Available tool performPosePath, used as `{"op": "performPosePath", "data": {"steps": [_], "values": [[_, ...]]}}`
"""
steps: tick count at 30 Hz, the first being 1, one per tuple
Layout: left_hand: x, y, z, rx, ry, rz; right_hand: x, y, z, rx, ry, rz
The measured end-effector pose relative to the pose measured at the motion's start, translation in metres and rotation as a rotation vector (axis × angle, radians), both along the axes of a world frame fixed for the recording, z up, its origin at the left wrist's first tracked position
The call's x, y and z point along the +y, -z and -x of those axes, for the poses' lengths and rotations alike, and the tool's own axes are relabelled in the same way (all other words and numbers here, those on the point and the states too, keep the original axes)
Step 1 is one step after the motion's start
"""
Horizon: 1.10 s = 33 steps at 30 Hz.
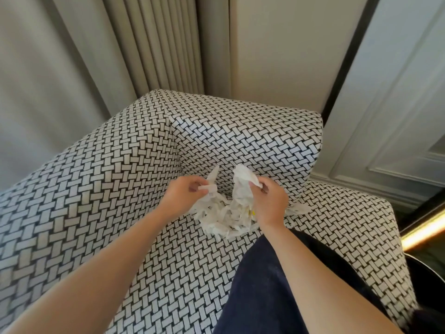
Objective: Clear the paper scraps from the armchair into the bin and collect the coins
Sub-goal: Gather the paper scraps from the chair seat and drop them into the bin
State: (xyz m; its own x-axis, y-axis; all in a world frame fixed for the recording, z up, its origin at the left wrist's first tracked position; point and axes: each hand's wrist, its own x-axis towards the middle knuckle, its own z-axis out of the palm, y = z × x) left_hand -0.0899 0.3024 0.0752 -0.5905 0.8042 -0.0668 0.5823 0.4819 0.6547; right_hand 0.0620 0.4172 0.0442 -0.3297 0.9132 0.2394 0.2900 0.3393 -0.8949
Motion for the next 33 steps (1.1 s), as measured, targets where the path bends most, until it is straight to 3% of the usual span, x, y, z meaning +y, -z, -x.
{"op": "performPosePath", "data": {"steps": [4, 11, 24, 33], "values": [[0.007, -0.017, -0.010, -0.027, -0.017, -0.052, 0.009, -0.007, -0.015, 0.076, 0.151, 0.178], [0.035, -0.047, -0.047, -0.078, 0.004, -0.173, 0.022, -0.018, -0.062, 0.276, 0.172, 0.332], [0.139, -0.060, -0.185, -0.265, 0.269, -0.243, 0.066, -0.007, -0.247, 0.199, 0.327, 0.364], [0.213, -0.022, -0.308, -0.370, 0.491, -0.109, 0.100, 0.015, -0.358, 0.237, 0.540, 0.481]]}}
